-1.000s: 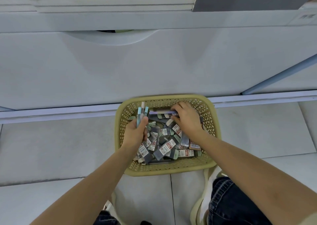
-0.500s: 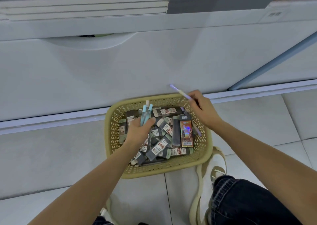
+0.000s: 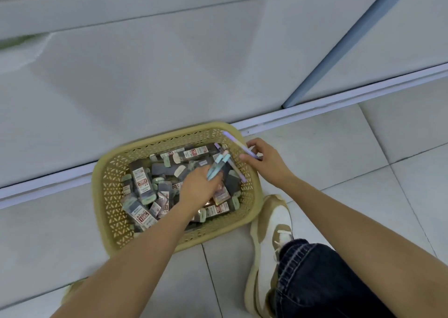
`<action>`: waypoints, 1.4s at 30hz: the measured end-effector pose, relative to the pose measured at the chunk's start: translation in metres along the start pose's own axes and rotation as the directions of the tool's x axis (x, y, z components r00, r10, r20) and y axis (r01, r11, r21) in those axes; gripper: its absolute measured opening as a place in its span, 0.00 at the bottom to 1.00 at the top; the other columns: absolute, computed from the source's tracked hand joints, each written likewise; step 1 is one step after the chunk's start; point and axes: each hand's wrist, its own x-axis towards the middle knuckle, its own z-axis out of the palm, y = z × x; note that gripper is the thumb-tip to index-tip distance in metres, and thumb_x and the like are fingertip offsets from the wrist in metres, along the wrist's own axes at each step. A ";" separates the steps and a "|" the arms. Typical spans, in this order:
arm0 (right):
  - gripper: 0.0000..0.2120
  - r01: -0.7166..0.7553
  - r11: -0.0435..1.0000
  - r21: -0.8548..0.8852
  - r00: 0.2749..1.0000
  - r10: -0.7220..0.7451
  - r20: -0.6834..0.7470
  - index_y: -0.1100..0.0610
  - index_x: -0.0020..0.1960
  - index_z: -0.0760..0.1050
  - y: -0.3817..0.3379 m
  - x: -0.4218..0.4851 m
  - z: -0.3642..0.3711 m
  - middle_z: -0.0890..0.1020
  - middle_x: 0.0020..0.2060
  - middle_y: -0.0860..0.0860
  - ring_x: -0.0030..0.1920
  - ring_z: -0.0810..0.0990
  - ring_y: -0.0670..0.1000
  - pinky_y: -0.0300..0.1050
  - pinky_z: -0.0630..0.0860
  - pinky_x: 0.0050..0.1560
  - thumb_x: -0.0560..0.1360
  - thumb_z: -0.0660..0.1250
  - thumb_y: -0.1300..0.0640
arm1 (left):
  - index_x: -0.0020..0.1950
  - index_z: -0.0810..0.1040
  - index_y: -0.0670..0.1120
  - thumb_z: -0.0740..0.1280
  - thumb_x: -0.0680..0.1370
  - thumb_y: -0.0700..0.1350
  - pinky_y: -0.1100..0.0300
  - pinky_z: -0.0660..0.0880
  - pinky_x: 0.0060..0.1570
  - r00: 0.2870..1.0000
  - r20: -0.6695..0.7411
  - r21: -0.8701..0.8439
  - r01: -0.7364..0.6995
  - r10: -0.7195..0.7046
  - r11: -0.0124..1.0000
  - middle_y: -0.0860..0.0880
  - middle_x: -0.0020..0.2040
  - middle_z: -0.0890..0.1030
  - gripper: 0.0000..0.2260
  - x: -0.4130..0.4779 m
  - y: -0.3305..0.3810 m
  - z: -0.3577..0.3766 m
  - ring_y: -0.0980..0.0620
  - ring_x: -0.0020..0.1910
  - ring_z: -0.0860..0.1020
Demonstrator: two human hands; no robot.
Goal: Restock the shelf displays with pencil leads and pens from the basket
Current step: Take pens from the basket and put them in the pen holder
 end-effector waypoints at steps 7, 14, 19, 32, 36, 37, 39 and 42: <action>0.09 -0.012 0.997 0.082 1.000 0.011 0.021 0.59 0.50 0.77 0.003 0.000 0.003 0.79 0.40 0.56 0.40 0.76 0.49 0.42 0.72 0.42 0.75 0.71 0.55 | 0.35 0.75 0.43 0.70 0.76 0.48 0.55 0.67 0.33 0.978 -0.079 -0.399 0.148 -0.195 0.905 0.47 0.28 0.75 0.13 0.008 0.008 0.003 0.49 0.27 0.71; 0.09 -0.022 0.989 0.145 0.999 0.016 0.039 0.60 0.49 0.78 0.005 0.001 0.001 0.79 0.40 0.53 0.39 0.76 0.46 0.37 0.71 0.41 0.75 0.72 0.55 | 0.30 0.70 0.47 0.78 0.69 0.50 0.54 0.65 0.33 0.907 0.010 -0.604 0.341 -0.421 0.721 0.47 0.27 0.70 0.18 0.038 0.031 0.027 0.49 0.24 0.67; 0.09 -0.023 0.988 0.155 0.998 0.013 0.063 0.58 0.51 0.78 0.006 0.002 -0.002 0.79 0.40 0.51 0.38 0.76 0.44 0.35 0.72 0.41 0.75 0.72 0.54 | 0.33 0.72 0.46 0.78 0.70 0.48 0.57 0.66 0.31 0.891 -0.016 -0.677 0.324 -0.454 0.660 0.46 0.29 0.71 0.15 0.038 0.032 0.029 0.49 0.26 0.68; 0.07 0.119 0.917 0.380 0.968 -0.193 0.163 0.60 0.54 0.73 -0.095 -0.034 -0.008 0.83 0.35 0.49 0.35 0.82 0.49 0.39 0.77 0.37 0.83 0.59 0.58 | 0.40 0.73 0.41 0.63 0.81 0.41 0.67 0.63 0.18 0.955 -0.233 -0.804 -0.082 -0.185 0.589 0.51 0.22 0.75 0.10 -0.041 0.065 -0.060 0.55 0.16 0.67; 0.07 0.164 0.883 0.440 0.961 -0.244 0.132 0.61 0.54 0.71 -0.141 -0.053 -0.007 0.85 0.42 0.50 0.46 0.84 0.46 0.41 0.77 0.51 0.82 0.59 0.58 | 0.36 0.79 0.43 0.68 0.79 0.44 0.66 0.64 0.19 0.932 -0.338 -0.771 -0.197 -0.127 0.606 0.51 0.23 0.74 0.12 -0.075 0.077 -0.091 0.55 0.19 0.68; 0.06 0.164 0.870 0.465 0.959 -0.251 0.131 0.62 0.53 0.72 -0.153 -0.058 -0.008 0.85 0.44 0.55 0.46 0.84 0.48 0.42 0.78 0.52 0.82 0.60 0.59 | 0.38 0.80 0.44 0.69 0.78 0.44 0.66 0.63 0.19 0.925 -0.363 -0.783 -0.237 -0.113 0.575 0.51 0.23 0.74 0.10 -0.084 0.081 -0.100 0.55 0.18 0.68; 0.06 0.187 0.865 0.465 0.947 -0.285 0.148 0.62 0.52 0.73 -0.175 -0.068 -0.012 0.84 0.41 0.58 0.41 0.83 0.49 0.41 0.79 0.46 0.81 0.61 0.59 | 0.42 0.80 0.46 0.70 0.77 0.44 0.67 0.63 0.18 0.900 -0.427 -0.790 -0.326 -0.085 0.519 0.51 0.22 0.74 0.05 -0.101 0.091 -0.124 0.55 0.18 0.68; 0.04 0.247 0.885 0.395 0.904 -0.357 0.233 0.60 0.49 0.73 -0.204 -0.083 -0.020 0.83 0.33 0.53 0.35 0.81 0.48 0.40 0.76 0.42 0.80 0.63 0.59 | 0.44 0.82 0.46 0.70 0.77 0.45 0.68 0.62 0.18 0.861 -0.509 -0.749 -0.438 -0.008 0.497 0.52 0.22 0.74 0.04 -0.125 0.109 -0.163 0.56 0.17 0.66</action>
